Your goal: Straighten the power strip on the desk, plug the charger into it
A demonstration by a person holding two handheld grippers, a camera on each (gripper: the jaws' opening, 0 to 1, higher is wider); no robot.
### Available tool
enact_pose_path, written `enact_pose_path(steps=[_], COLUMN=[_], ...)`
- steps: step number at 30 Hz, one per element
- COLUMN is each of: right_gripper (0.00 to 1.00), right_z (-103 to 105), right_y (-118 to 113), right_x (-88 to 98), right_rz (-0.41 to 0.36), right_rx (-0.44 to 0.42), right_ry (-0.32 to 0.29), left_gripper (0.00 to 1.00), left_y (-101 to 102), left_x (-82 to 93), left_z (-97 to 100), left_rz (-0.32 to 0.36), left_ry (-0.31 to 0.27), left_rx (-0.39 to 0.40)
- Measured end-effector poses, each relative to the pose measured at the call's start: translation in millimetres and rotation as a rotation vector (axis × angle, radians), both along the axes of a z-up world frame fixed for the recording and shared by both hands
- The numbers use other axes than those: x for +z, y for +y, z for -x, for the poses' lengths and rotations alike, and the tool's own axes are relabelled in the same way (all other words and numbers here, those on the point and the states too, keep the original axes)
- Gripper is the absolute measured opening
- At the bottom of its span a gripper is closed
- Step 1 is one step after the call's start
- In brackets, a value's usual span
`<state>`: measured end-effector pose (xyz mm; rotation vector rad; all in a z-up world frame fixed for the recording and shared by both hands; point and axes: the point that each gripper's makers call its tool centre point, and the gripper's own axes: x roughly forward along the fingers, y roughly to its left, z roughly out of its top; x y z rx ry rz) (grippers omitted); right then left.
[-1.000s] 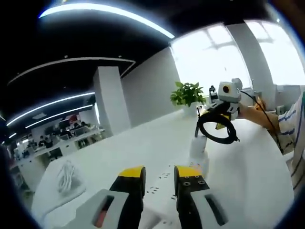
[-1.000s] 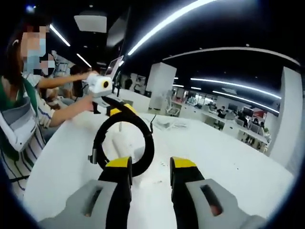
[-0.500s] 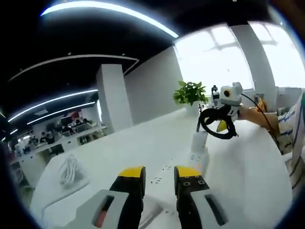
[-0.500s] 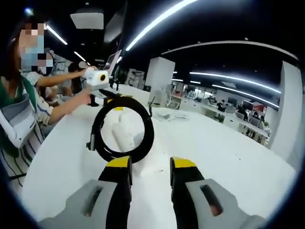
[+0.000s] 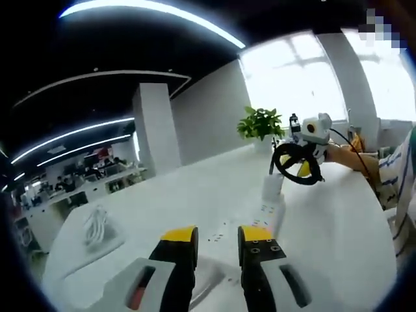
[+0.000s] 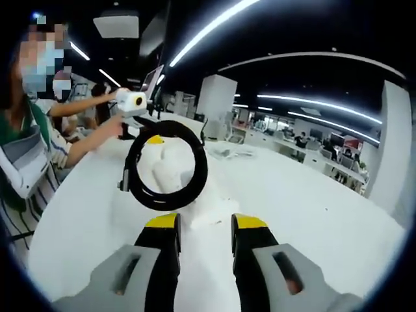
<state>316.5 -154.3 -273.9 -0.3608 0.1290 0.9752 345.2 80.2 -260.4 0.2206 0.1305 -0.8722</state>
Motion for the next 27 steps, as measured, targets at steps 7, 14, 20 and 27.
enact_pose_path(steps=[7,14,20,27], right_gripper=[0.30,0.30,0.29,0.29], right_z=[-0.8,-4.9,-10.1,-13.2], right_y=[2.5,12.5,25.6,38.5], right_x=[-5.8,-18.9,-23.6,-31.9], right_rz=[0.016,0.038,0.043,0.057], right_rx=[0.001,0.005,0.003,0.008], right_ry=[0.013,0.053,0.079,0.109], left_gripper=[0.24,0.25,0.25,0.25], left_y=[0.8,2.2,3.4,2.1], left_x=[-3.9,-18.4,-37.5,-48.8], left_z=[2.2,11.5,16.5,22.8], left_rz=[-0.019,-0.091,-0.174,-0.213], left_ry=[0.014,0.046,0.099,0.129], left_rx=[-0.008,-0.046,-0.081,-0.098])
